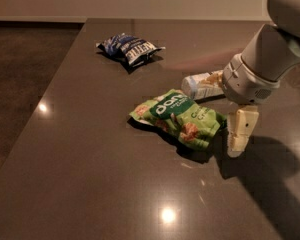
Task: Move green rice chip bag near blue chip bag
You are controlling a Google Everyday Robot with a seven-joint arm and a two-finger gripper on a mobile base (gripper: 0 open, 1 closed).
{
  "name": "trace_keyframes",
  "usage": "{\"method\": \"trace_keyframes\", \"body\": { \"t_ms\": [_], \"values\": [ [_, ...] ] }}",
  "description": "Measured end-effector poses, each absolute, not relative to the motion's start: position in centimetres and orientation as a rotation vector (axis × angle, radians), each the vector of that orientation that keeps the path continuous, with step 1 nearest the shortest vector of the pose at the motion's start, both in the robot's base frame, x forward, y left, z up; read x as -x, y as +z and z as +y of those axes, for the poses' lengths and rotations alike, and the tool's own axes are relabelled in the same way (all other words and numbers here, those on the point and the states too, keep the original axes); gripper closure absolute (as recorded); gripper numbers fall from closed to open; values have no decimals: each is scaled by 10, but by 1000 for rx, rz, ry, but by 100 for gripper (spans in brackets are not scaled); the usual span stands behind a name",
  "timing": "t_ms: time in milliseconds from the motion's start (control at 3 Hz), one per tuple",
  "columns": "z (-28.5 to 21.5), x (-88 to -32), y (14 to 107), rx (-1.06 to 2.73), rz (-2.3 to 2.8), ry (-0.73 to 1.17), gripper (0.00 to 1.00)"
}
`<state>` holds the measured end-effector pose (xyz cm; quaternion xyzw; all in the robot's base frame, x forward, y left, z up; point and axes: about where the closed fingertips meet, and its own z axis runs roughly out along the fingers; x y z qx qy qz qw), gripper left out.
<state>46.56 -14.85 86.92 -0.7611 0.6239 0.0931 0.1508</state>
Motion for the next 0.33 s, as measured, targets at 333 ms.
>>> {"method": "trace_keyframes", "body": {
  "t_ms": [333],
  "values": [
    [-149,-466,869,2186,1792,267,0]
  ]
}}
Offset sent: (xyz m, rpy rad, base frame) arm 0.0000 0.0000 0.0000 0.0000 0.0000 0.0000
